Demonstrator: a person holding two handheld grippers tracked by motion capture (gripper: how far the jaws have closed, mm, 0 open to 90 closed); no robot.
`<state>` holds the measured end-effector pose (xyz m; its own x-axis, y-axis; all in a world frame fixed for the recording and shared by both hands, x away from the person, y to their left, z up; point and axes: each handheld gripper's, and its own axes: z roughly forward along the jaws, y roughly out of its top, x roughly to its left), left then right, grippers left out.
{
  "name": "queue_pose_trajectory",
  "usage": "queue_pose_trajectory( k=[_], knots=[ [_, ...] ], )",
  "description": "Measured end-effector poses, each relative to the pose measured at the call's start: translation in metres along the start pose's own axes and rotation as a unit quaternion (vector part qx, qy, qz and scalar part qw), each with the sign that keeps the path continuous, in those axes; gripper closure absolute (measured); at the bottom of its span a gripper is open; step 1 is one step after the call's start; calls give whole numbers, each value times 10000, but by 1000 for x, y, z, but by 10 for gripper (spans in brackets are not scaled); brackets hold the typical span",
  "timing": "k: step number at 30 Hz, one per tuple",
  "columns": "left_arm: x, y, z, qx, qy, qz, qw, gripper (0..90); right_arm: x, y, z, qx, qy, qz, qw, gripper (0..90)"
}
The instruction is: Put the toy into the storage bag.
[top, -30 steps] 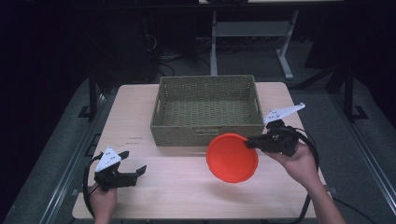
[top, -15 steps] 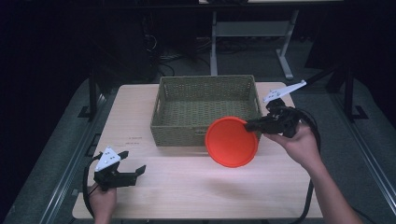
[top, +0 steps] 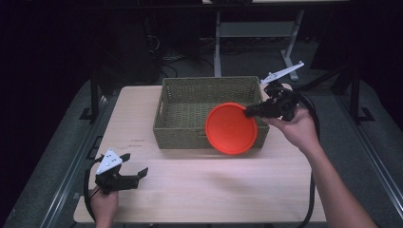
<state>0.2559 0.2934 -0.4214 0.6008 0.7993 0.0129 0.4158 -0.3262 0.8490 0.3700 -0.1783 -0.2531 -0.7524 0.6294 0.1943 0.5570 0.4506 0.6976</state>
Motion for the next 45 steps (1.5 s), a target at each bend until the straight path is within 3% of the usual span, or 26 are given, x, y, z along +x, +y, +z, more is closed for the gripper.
queue_pose_trajectory(
  k=[14, 24, 45],
  knots=[
    [0, 0, 0, -33, 2, -46, 10000, 128, -3, 36, 12, 89, -142, -12, 9999, 821],
    [0, 0, 0, -19, 19, -28, 10000, 128, -5, 50, 21, 135, -135, -93, 9998, 820],
    [2, -1, 0, -59, 30, -74, 10000, 128, -36, 70, 40, 148, -301, 425, 9985, 820]
  ],
)
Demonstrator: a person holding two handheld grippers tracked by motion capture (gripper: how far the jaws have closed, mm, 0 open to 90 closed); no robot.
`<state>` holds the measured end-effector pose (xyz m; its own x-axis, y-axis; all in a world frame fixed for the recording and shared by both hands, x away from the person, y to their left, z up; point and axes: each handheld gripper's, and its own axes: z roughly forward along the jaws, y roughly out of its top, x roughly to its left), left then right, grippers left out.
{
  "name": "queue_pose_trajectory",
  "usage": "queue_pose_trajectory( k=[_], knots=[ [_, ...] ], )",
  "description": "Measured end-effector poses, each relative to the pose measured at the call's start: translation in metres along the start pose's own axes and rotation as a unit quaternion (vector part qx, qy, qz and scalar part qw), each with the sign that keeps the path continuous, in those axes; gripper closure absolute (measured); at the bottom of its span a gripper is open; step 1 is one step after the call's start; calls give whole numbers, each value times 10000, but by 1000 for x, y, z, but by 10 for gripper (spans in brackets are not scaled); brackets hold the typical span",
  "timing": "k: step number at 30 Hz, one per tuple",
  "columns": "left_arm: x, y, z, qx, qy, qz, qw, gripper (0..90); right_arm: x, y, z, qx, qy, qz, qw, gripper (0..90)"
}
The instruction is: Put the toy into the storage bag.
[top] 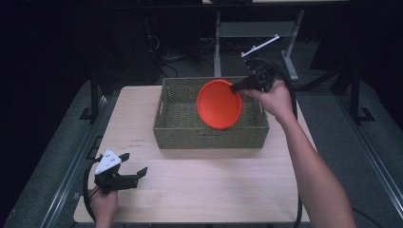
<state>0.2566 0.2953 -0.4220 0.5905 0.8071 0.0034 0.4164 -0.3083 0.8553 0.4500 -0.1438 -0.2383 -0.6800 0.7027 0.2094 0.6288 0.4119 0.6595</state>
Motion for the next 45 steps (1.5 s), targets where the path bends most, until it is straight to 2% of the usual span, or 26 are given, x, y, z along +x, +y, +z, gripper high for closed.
queue_pose_trajectory(
  k=[8, 12, 19, 23, 31, 35, 45],
  knots=[
    [0, 0, -1, 6, -8, -15, 10000, 128, -10, 3, 8, 22, -129, 181, 9998, 820],
    [0, 0, -1, 10, -15, -22, 10000, 128, -20, 2, 13, -39, -210, 352, 9992, 820],
    [-1, 0, -1, 6, -16, -7, 10000, 128, -29, -1, 24, -91, -198, 541, 9983, 819],
    [1, 0, -2, -18, -14, -34, 10000, 128, -36, -3, 30, -120, -270, 723, 9969, 819],
    [0, 0, -2, -4, -20, -4, 10000, 128, -48, -11, 44, -21, -397, 934, 9948, 818],
    [1, 0, -2, -17, -21, -17, 10000, 128, -51, -13, 54, 104, -472, 937, 9944, 818],
    [1, 0, -1, -26, 4, -76, 10000, 128, -52, -18, 76, 316, -489, 938, 9939, 817]
  ],
)
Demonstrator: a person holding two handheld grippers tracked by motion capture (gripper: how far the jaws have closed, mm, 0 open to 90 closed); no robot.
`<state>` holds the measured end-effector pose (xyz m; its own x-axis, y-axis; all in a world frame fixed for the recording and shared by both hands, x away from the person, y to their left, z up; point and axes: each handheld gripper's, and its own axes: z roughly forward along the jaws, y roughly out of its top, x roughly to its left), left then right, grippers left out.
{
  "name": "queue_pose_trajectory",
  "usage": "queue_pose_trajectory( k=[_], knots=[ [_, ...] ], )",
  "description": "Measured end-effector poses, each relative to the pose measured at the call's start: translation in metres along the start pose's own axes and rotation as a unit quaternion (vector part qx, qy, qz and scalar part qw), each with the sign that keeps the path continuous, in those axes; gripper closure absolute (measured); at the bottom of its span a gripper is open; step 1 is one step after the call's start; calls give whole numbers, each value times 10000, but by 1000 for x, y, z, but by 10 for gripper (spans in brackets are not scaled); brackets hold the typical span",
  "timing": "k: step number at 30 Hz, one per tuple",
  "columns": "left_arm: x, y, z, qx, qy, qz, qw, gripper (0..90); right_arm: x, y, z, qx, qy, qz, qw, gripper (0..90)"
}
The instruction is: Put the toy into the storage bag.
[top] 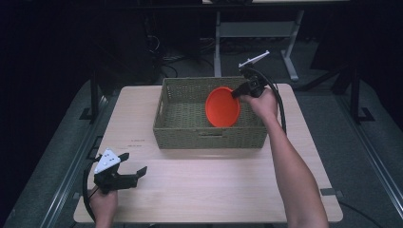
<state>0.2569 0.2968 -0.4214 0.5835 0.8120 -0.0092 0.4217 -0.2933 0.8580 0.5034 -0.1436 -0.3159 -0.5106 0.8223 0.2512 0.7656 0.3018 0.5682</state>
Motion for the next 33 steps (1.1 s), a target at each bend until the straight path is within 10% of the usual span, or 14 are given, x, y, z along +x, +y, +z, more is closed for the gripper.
queue_pose_trajectory(
  k=[20, 33],
  knots=[
    [1, -1, -2, 7, 9, 0, 10000, 128, -10, -14, 32, 545, -239, 26, 9982, 805],
    [0, -1, -1, 24, 11, 20, 10000, 128, -8, -15, 36, 821, -280, -17, 9962, 609]
  ],
)
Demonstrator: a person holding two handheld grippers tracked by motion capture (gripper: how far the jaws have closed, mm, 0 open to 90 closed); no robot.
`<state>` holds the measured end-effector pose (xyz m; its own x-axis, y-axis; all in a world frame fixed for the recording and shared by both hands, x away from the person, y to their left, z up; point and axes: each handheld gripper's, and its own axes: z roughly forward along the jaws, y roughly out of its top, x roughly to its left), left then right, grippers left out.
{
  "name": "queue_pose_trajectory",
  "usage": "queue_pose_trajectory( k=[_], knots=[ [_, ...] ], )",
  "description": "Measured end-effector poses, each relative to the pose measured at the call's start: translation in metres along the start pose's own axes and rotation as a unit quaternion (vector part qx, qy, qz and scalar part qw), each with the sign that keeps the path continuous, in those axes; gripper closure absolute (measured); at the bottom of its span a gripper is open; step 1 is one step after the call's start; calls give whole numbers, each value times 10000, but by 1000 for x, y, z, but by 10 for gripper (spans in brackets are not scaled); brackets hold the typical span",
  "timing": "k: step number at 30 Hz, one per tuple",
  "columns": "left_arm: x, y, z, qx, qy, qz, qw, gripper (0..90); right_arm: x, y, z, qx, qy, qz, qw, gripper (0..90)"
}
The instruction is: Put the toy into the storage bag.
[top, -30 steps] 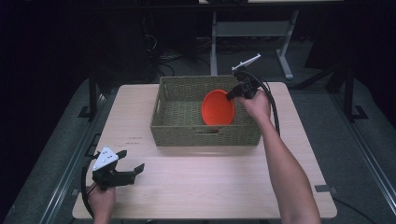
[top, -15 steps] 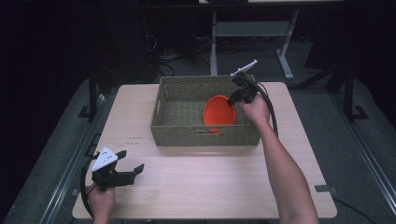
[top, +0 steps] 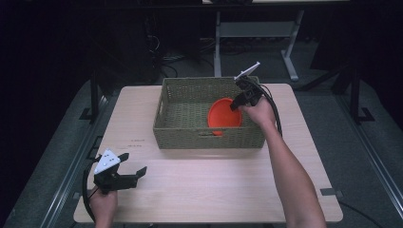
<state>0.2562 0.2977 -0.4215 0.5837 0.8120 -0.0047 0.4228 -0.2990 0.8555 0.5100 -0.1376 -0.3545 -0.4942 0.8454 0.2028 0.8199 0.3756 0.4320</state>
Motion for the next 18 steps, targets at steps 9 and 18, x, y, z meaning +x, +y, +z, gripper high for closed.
queue_pose_trajectory(
  k=[9, 18],
  knots=[
    [-1, 0, 0, -1, -3, 9, 10000, 128, -1, -2, 5, 242, -117, -14, 9996, 519],
    [-1, 0, -1, -15, 4, 8, 10000, 128, -2, -3, 5, 308, -125, 1, 9994, 493]
  ],
)
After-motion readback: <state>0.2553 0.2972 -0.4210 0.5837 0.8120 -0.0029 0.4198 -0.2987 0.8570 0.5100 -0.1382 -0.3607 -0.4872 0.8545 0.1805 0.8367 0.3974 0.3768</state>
